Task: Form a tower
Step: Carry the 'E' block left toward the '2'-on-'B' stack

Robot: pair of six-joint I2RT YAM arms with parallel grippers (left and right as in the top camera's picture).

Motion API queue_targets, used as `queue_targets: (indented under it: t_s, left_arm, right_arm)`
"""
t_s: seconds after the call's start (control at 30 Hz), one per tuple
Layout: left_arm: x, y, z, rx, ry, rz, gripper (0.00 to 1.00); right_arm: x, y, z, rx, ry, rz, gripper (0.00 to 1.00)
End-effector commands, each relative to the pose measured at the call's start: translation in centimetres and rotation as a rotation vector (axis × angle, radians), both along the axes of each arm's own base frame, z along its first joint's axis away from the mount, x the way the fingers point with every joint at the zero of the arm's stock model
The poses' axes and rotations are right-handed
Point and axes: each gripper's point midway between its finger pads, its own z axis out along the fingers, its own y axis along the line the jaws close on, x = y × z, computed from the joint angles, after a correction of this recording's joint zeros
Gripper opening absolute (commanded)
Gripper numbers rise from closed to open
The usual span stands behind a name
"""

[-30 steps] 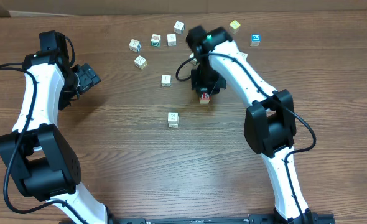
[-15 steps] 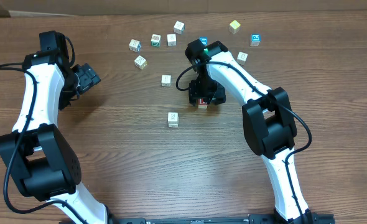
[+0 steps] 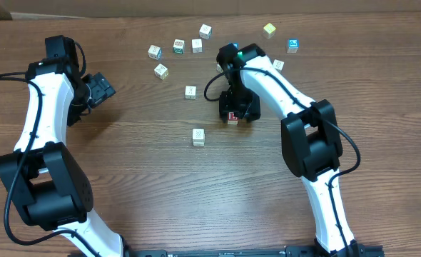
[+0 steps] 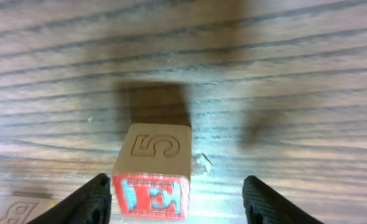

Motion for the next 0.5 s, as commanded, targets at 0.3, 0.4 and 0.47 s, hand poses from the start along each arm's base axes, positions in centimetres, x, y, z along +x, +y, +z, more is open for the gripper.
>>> queue_targets:
  t_s: [0.3, 0.4, 0.47]
  left_arm:
    - [0.19, -0.08, 0.05, 0.002, -0.001, -0.014, 1.00]
    - [0.19, -0.08, 0.05, 0.002, -0.001, -0.014, 1.00]
    - [0.19, -0.08, 0.05, 0.002, -0.001, -0.014, 0.99]
  right_arm:
    - [0.80, 0.80, 1.73, 0.052, -0.025, -0.012, 0.48]
    - [0.66, 0.90, 1.72, 0.050, -0.023, -0.008, 0.48]
    - [0.55, 1.18, 1.33, 0.050, -0.026, -0.001, 0.49]
